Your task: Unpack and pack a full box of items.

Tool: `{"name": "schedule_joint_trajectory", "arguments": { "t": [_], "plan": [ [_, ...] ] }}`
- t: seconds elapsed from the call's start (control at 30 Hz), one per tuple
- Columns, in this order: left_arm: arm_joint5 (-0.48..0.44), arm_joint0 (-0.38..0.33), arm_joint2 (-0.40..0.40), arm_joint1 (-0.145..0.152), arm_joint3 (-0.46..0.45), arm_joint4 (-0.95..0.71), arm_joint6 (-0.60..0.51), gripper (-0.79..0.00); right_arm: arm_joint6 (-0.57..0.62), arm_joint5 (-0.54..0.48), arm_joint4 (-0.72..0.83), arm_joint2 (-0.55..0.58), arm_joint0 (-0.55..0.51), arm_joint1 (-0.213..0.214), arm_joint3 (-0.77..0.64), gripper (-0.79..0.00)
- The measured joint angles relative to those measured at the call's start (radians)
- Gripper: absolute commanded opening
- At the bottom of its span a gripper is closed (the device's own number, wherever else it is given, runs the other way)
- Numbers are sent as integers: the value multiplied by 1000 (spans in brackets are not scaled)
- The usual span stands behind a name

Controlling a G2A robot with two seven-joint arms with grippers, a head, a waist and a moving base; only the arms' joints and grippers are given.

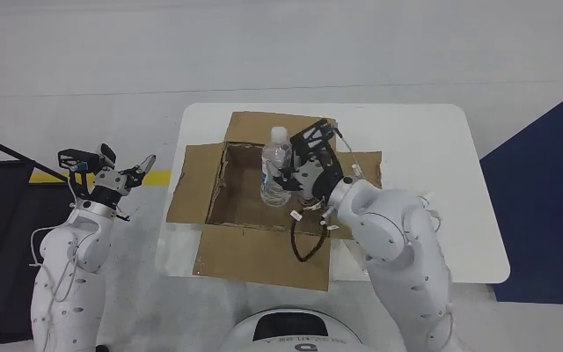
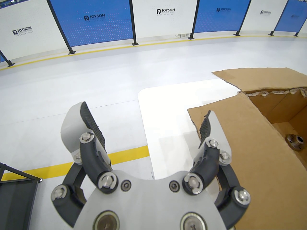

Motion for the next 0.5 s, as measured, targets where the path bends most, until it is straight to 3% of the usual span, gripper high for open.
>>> {"name": "schedule_joint_trajectory", "arguments": {
  "t": [0.23,0.5],
  "plan": [
    [0,0,0,0,0,0,0,0,-137,-17,200,238,-187,18,-134,-785],
    [0,0,0,0,0,0,0,0,-133,-20,210,244,-190,19,-133,-785]
  ]
}}
